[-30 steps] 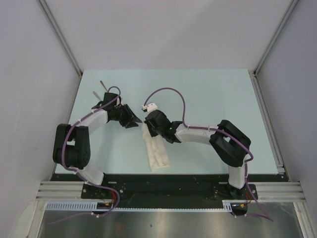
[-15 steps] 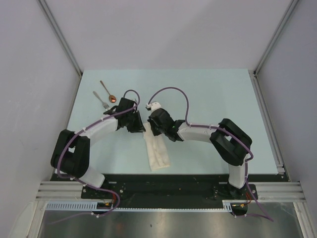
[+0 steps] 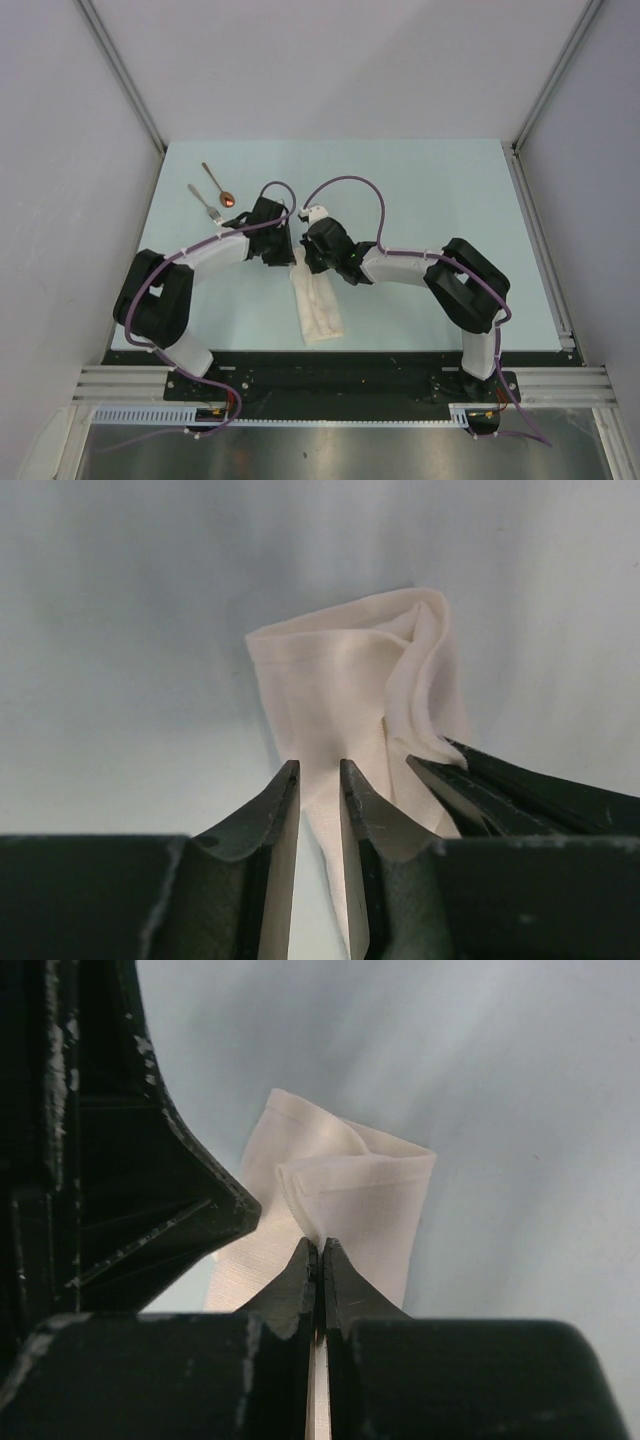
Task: Fold the napkin into a case and place the utensils inside
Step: Grasp the top corner of the smaller rectangle folded napkin from the folded napkin.
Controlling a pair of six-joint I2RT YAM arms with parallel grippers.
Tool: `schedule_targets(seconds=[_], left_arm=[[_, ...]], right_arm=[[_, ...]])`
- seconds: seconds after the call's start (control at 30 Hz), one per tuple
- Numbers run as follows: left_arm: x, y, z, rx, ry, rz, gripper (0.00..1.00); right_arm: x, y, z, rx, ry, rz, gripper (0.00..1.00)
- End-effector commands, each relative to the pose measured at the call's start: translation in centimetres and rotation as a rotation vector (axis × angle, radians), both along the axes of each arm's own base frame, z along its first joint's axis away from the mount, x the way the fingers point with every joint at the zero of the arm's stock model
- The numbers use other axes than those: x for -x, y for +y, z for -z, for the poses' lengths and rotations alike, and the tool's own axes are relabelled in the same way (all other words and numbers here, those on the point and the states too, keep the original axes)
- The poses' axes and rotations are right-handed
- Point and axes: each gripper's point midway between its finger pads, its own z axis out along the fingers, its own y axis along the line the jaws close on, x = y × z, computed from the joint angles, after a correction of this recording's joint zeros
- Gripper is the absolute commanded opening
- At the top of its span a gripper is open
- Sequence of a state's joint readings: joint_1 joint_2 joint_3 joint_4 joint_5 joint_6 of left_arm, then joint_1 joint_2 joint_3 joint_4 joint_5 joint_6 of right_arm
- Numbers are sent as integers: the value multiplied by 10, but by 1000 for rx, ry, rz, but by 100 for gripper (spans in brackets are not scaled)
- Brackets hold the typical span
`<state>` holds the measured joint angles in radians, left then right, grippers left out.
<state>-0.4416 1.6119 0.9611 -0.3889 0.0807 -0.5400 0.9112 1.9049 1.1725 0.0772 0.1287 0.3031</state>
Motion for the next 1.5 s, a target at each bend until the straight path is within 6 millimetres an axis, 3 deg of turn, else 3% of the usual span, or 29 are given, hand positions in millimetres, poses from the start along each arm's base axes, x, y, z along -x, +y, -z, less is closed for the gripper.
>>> schedule_targets(seconds=[0.0,0.33,0.7,0.87,1.03,1.2,1.47], left_arm=[[-15,-16,-16,4,-65,40,27],[-12,-16,-1,-38,-8,19,26],[-21,-21,-3,-35,-15,23,24],[-22,-24,-1,-32,0,21,12],[-24,-24,-11,-5,-18,19,1],[-23,-22,-19,47,-30,9,0],[-26,-18,-29,107,-55,-17,0]], right_arm=[[-3,6,-30,-82,-31,3,0],[-3,6,-32,-93,-20,7,0],[-2,7,-31,-100,-7,5,0],[0,6,-29,-90,-4,2,0],[4,0,-28,-68,12,-15,0],[8,-4,-34,-73,20,-53,0],[19,-2,-22,-56,71,-119,0]])
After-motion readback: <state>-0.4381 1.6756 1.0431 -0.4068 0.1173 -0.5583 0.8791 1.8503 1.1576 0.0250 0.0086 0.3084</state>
